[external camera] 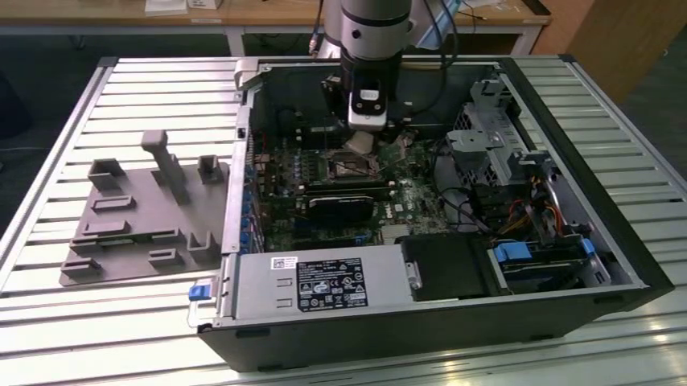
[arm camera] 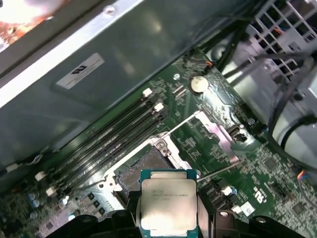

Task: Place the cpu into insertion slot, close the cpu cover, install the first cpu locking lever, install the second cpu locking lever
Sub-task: 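Place the cpu into insertion slot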

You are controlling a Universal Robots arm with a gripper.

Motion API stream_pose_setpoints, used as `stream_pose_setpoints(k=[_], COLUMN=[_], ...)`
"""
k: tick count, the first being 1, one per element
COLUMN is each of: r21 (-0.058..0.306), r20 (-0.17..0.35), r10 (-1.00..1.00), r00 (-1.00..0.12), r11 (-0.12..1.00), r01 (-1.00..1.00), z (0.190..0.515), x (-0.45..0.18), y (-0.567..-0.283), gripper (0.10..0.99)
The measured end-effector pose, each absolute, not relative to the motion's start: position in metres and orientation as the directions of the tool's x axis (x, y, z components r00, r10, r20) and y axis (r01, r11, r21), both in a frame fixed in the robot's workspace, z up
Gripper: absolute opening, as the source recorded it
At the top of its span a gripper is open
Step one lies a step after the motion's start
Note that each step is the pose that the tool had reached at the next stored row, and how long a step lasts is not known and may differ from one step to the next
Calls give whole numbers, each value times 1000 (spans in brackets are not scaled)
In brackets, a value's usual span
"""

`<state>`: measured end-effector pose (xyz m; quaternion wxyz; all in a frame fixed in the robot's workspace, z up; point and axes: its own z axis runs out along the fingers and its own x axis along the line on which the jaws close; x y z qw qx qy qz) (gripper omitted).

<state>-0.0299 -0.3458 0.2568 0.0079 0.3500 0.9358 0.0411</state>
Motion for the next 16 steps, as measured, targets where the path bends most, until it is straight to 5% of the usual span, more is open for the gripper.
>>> stream_pose_setpoints(k=[16], r21=[83], r20=[14], r10=[819], r00=[-574], r11=[571], r01=[817], z=[252], x=[-36], y=[-346], gripper=[537])
